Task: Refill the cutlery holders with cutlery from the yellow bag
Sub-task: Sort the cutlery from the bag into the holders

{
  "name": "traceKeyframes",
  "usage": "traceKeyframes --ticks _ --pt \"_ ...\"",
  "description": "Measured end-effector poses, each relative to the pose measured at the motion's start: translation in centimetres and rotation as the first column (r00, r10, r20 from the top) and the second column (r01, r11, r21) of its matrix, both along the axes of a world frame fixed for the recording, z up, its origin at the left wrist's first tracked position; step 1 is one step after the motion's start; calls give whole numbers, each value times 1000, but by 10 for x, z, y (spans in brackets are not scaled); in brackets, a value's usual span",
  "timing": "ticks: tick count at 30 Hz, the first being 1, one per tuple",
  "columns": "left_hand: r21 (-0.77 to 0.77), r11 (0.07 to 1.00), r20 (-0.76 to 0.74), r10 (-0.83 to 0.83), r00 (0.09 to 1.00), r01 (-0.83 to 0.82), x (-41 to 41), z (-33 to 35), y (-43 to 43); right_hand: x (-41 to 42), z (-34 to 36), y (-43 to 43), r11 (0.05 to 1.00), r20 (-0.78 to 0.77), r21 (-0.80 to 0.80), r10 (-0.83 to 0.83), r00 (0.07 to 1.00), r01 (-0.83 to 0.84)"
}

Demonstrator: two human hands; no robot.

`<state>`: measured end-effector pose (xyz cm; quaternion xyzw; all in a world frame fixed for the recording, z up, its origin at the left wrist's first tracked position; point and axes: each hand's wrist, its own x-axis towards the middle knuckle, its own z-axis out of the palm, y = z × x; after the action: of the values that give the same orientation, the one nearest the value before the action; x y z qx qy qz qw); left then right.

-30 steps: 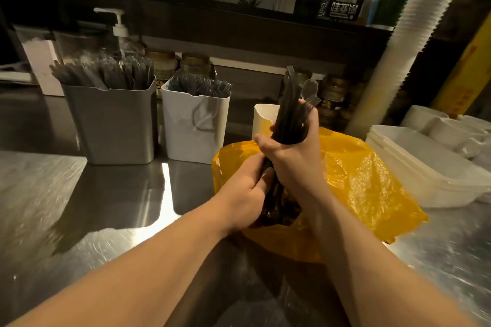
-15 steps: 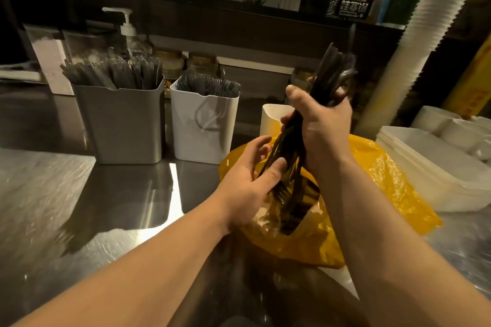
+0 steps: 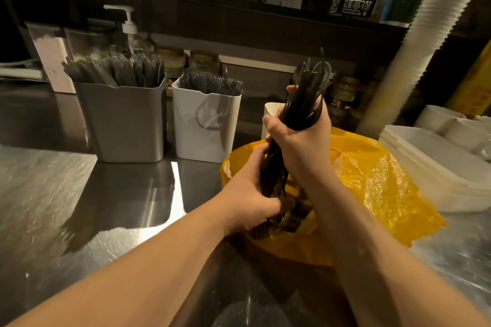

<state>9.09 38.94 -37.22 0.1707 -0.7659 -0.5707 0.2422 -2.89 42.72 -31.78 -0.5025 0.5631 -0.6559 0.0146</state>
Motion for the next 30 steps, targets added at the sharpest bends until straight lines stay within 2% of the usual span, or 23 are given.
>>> traceKeyframes --ticks 3,10,14,16,18,20,22,26,30 --pt "63 997 -62 38 997 -35 -4 -5 -3 7 -9 6 996 -30 45 84 996 -83" --pt "-30 993 18 112 994 -112 2 -12 -2 6 -22 7 945 215 204 210 954 -254" --pt "42 997 95 62 994 -66 8 -5 -7 4 -29 6 944 185 243 182 966 -224" --pt "118 991 89 49 995 -59 13 4 -12 -1 -30 5 962 245 212 118 962 -172" --pt "138 982 78 120 990 -130 17 8 -18 -7 -27 7 977 369 155 78 926 -144" --pt "20 977 121 208 971 -212 20 6 -23 -11 -19 11 991 445 54 87 891 -123" --pt "-175 963 210 241 948 -206 22 2 -24 -15 -9 18 991 463 -38 130 876 -128" --pt "-427 903 368 221 903 -46 23 3 -22 -24 4 27 972 532 -83 230 815 -220" --pt "-530 833 525 176 833 157 22 3 -22 -35 1 27 963 684 -21 209 699 -267"
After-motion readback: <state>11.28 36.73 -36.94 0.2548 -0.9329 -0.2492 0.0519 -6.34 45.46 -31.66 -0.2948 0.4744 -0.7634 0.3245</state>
